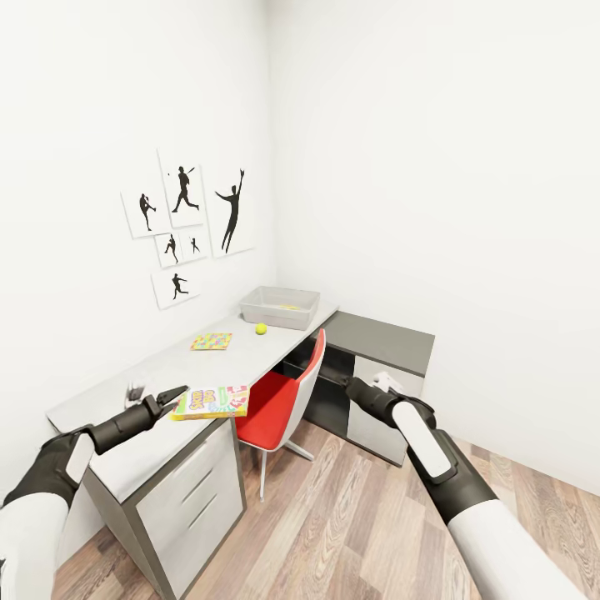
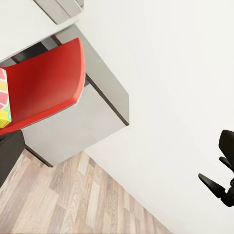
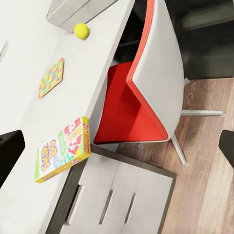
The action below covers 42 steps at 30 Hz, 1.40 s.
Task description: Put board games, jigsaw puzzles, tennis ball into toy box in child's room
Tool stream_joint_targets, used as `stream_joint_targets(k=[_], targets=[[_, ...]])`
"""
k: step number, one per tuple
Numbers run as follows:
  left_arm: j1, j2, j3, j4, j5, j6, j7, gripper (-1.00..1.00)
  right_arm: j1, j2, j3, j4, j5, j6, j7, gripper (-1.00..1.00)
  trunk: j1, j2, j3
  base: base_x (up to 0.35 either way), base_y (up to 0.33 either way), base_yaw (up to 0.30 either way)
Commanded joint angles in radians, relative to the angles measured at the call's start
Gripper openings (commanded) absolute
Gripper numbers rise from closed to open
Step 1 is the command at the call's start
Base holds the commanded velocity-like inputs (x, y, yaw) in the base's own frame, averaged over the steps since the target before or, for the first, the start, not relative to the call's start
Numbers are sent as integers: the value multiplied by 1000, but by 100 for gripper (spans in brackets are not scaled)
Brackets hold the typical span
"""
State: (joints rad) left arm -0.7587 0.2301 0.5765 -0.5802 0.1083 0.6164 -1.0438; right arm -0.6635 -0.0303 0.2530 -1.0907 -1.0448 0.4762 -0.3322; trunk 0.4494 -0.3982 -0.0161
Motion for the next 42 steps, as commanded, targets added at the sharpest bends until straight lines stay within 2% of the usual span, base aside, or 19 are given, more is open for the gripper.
stream_joint_targets(k=[1,11,16,21,25,34,39,42], targets=[[0,-5,2,0,3,4,8,100,-1,1,3,-2,-10,-3,-10,100,1,-2,-2,0,0,0],[7,-45,3,-30,4,-84,94,100,-1,5,2,-1,-10,-8,-10,100,1,-2,-2,0,0,0],[43,-78,3,-121,5,-93,135,100,-1,6,2,0,-9,-8,-10,100,1,-2,-2,0,0,0],[107,-137,11,-270,5,-86,165,100,-1,7,3,0,-9,-8,-10,100,1,-2,-2,0,0,0],[125,-155,30,-304,6,-85,170,100,-1,8,4,1,-7,-9,-10,100,1,-2,-2,0,0,0],[135,-214,43,-319,5,-85,195,100,-1,8,4,1,-9,-9,-10,100,1,-2,-2,0,0,0],[136,-230,44,-315,5,-86,248,100,-1,9,4,1,-7,-9,-10,100,1,-2,-2,0,0,0],[136,-234,45,-297,7,-87,310,100,-1,8,3,2,-9,-9,-10,100,1,-2,-2,0,0,0]])
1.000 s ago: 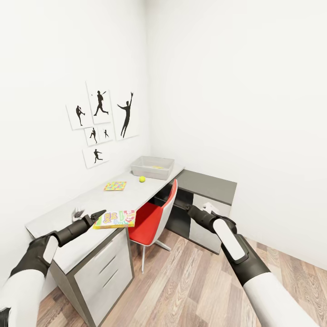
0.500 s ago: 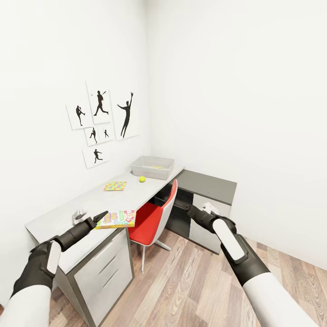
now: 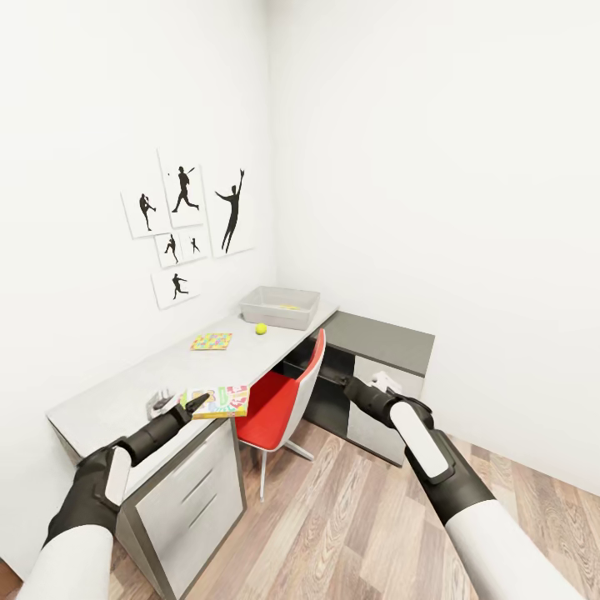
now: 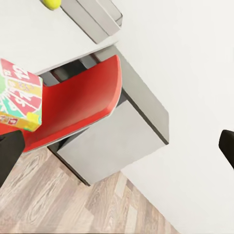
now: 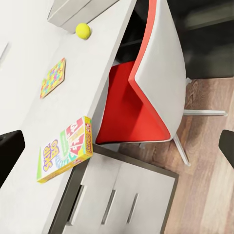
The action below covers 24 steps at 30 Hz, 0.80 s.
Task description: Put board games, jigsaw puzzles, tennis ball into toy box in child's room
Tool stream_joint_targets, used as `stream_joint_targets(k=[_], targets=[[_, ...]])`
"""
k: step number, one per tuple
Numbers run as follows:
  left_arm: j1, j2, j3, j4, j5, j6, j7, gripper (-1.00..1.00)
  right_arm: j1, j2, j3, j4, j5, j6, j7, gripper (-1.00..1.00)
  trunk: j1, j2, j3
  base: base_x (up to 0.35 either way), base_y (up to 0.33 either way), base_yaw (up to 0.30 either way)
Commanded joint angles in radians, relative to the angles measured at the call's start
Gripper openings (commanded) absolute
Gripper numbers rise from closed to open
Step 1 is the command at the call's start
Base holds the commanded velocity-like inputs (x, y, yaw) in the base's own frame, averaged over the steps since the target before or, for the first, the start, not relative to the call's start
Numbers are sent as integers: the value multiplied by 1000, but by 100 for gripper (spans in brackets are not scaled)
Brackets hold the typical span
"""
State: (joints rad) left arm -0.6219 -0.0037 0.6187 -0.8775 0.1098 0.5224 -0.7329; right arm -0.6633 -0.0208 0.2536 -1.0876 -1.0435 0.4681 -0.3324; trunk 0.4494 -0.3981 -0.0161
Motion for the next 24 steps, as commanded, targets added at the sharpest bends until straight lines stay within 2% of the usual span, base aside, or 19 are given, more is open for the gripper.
stream_joint_targets(k=[1,7,16,21,24], targets=[[-1,-1,2,5,6,7,10,100,-1,-1,3,-2,-10,0,-10,100,1,-2,-2,0,0,0],[-1,-16,4,22,9,4,47,100,-1,-1,4,-1,-9,0,-10,100,1,-2,-2,0,0,0],[-1,-46,9,42,41,5,77,100,-1,-1,3,-1,-11,-1,-10,100,1,-2,-2,0,0,0],[-1,-56,36,69,49,2,143,100,-1,-1,4,-1,-9,0,-10,100,1,-2,-2,0,0,0],[-1,-57,64,98,66,1,198,100,-1,-1,4,-1,-9,0,-10,100,1,-2,-2,0,0,0]])
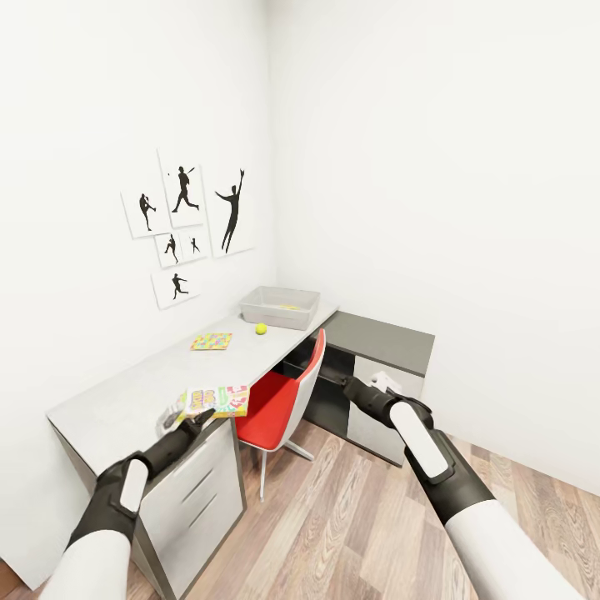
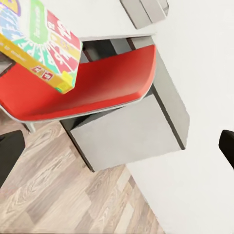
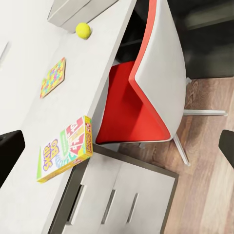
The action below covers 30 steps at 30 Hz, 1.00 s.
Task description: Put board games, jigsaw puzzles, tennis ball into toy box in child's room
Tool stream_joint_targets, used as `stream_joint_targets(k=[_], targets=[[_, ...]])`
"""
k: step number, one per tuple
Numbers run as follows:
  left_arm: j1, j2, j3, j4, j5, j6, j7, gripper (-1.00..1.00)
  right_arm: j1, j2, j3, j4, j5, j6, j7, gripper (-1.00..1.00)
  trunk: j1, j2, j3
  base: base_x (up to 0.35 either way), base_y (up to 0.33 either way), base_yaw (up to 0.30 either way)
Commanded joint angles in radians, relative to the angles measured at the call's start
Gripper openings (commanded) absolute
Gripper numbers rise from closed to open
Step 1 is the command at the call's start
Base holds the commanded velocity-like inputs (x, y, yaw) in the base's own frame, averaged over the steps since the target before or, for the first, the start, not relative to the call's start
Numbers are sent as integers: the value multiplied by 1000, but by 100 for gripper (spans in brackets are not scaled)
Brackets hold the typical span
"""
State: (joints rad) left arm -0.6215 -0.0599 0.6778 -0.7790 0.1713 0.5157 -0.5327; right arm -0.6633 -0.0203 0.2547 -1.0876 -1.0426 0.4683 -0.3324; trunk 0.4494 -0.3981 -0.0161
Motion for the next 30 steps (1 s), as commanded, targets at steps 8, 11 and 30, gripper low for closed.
stream_joint_targets(k=[8,11,30], targets=[[-4,0,34,52,44,6,42,100,-1,-1,4,-2,-8,-1,-10,100,1,-2,-2,0,0,0],[-8,3,38,88,49,4,55,100,-1,-1,4,-2,-6,-2,-10,100,1,-2,-2,0,0,0],[-13,3,38,160,52,0,72,100,-1,-1,4,-4,-14,-1,-10,100,1,-2,-2,0,0,0]])
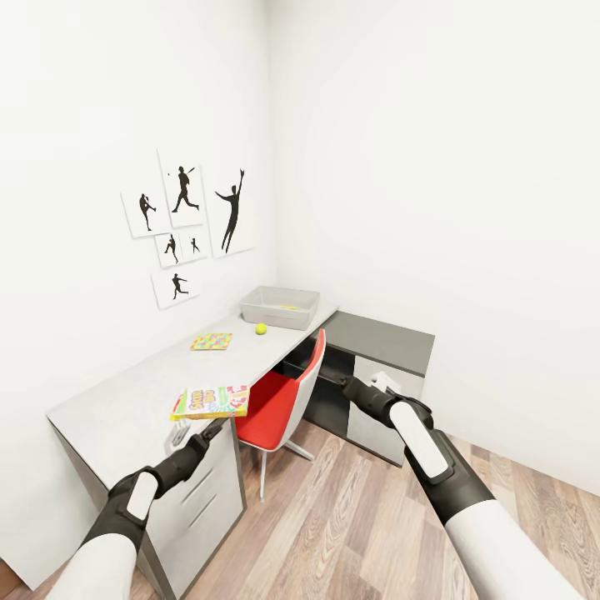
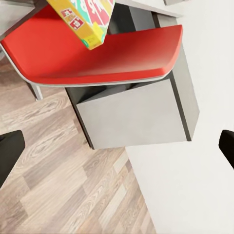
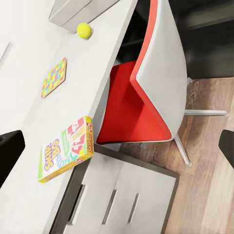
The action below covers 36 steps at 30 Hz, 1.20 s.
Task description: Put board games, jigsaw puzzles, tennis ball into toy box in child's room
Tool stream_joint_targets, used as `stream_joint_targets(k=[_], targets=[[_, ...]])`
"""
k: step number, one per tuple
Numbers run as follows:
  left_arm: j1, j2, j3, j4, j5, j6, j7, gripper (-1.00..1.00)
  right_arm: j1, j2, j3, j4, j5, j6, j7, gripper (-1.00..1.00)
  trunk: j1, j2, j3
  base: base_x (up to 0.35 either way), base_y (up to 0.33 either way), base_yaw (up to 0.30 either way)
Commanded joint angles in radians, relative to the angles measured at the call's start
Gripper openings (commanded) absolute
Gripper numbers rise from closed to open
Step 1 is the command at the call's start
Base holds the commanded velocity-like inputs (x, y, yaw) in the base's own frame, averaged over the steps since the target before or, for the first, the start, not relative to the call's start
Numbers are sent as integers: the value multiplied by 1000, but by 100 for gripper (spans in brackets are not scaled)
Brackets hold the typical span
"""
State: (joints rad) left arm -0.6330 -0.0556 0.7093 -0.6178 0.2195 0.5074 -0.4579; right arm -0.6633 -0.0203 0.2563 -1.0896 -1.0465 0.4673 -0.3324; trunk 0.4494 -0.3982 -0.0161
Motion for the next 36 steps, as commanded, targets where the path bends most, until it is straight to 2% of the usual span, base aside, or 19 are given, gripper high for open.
stream_joint_targets(k=[1,11,15,17,18,20,29,36], targets=[[-1,-1,6,-1,3,8,-3,100,-1,-1,3,-1,-10,-1,-10,100,1,-2,-2,0,0,0],[-1,-2,2,0,0,8,-1,100,-1,4,4,-1,-6,-1,-10,100,1,-2,-2,0,0,0],[-1,0,1,0,0,9,9,100,-1,16,4,-1,-1,-1,-10,100,1,-2,-2,0,0,0],[-1,2,2,0,2,9,26,100,-1,27,4,0,0,-1,-10,100,1,-2,-2,0,0,0],[-1,4,4,0,2,9,58,100,-1,38,4,0,2,-4,-10,100,1,-2,-2,0,0,0],[-1,4,5,0,3,10,83,100,-1,43,4,0,3,-6,-10,100,1,-2,-2,0,0,0],[-1,-2,3,8,2,14,168,100,-1,48,5,0,3,-8,-10,100,1,-2,-2,0,0,0],[-2,-5,2,48,-1,21,200,100,-1,48,6,1,3,-8,-9,100,1,-2,-2,0,0,0]])
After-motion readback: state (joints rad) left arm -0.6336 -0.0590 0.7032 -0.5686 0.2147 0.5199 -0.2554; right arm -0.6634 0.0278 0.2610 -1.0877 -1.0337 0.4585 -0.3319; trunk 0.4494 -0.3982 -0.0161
